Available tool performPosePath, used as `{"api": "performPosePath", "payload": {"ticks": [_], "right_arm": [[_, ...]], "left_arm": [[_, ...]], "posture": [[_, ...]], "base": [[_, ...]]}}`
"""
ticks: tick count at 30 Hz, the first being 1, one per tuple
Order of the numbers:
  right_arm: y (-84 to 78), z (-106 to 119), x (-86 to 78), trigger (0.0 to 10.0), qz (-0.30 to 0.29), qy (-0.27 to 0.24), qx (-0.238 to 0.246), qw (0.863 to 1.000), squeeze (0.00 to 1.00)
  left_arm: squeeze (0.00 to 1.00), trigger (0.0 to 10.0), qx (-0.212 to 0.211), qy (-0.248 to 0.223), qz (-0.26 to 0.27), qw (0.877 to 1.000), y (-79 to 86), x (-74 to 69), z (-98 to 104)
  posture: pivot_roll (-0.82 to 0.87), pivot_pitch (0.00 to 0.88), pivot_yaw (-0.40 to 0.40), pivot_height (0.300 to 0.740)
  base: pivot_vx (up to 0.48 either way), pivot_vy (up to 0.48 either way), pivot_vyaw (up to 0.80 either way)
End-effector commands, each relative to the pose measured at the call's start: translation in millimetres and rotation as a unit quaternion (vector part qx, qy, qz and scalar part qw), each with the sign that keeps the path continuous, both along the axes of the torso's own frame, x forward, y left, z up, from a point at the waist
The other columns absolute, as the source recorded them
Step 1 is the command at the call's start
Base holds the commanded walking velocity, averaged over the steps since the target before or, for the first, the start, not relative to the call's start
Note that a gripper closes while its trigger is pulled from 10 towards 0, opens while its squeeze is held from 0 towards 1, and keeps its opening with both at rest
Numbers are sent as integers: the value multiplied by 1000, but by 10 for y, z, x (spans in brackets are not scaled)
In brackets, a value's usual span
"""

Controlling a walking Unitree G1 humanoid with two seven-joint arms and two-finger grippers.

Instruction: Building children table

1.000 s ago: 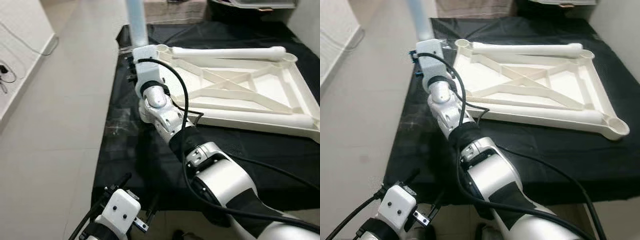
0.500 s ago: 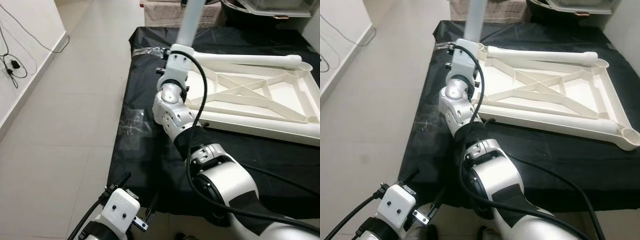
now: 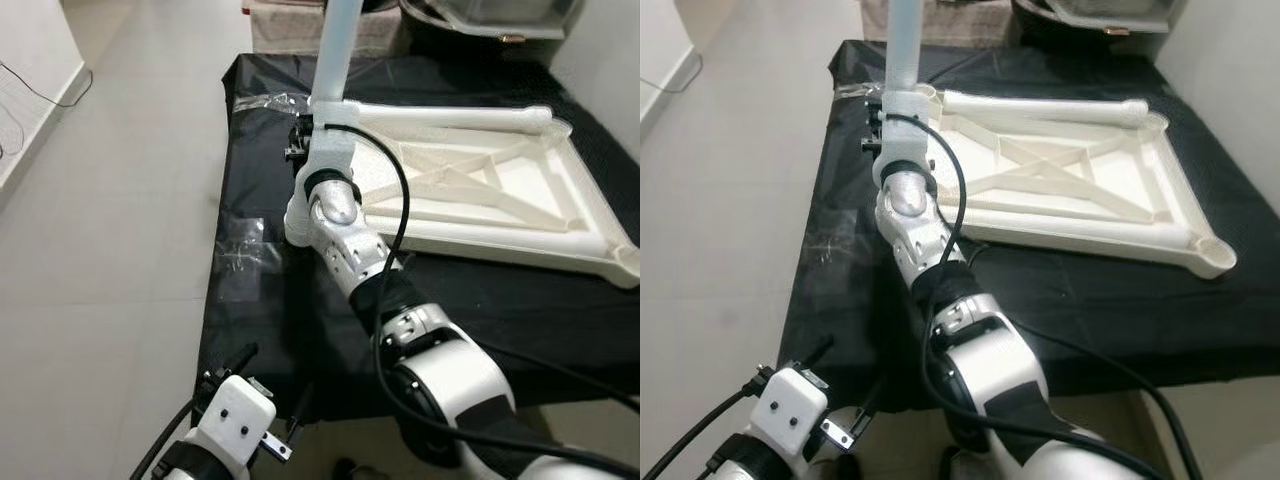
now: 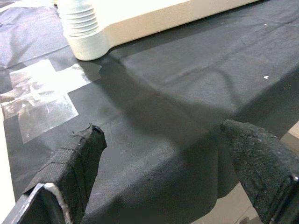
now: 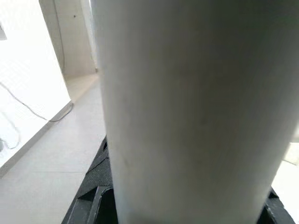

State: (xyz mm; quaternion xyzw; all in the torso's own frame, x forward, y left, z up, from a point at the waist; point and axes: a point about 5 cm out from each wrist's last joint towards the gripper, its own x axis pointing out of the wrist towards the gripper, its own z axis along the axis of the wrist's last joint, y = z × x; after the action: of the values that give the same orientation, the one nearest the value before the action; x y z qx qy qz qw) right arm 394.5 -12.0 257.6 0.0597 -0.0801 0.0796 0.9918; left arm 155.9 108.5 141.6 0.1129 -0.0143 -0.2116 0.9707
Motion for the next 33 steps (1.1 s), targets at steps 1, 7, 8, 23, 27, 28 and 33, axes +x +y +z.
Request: {"api": "performPosePath", "payload": {"ticks": [1,7,8,23,27,28,33], "right_arm": [[-25,-721,-47,10000,30,159,-15,987,0],[64,-823,-92,10000,136,187,-31,972,0],[96,-867,-117,10000,185,197,-42,962,0],[144,-884,-233,10000,420,175,-157,876,0],[120,-880,-246,10000,444,143,-193,863,0],[120,-880,-246,10000,444,143,-193,863,0],[120,-900,-337,10000,517,106,-225,819,0]], "left_arm": [[0,10000,-2,15,-1,1000,-11,-22,-56],[0,10000,-3,15,-1,1000,-15,-27,-56],[0,10000,-3,15,-1,1000,-17,-28,-57],[0,10000,-2,15,-1,1000,-25,-39,-57],[0,10000,-3,14,-1,1000,-28,-42,-51],[0,10000,-3,14,-1,1000,-28,-42,-51],[0,10000,-3,15,-1,1000,-28,-45,-51]], "posture": [[67,265,-67,740],[69,259,-70,740],[69,259,-70,740],[71,253,-74,740],[77,256,-77,740],[77,256,-77,740],[77,256,-77,740]], "base": [[0,0,0],[0,0,0],[0,0,0],[0,0,0],[0,0,0],[0,0,0],[0,0,0]]}}
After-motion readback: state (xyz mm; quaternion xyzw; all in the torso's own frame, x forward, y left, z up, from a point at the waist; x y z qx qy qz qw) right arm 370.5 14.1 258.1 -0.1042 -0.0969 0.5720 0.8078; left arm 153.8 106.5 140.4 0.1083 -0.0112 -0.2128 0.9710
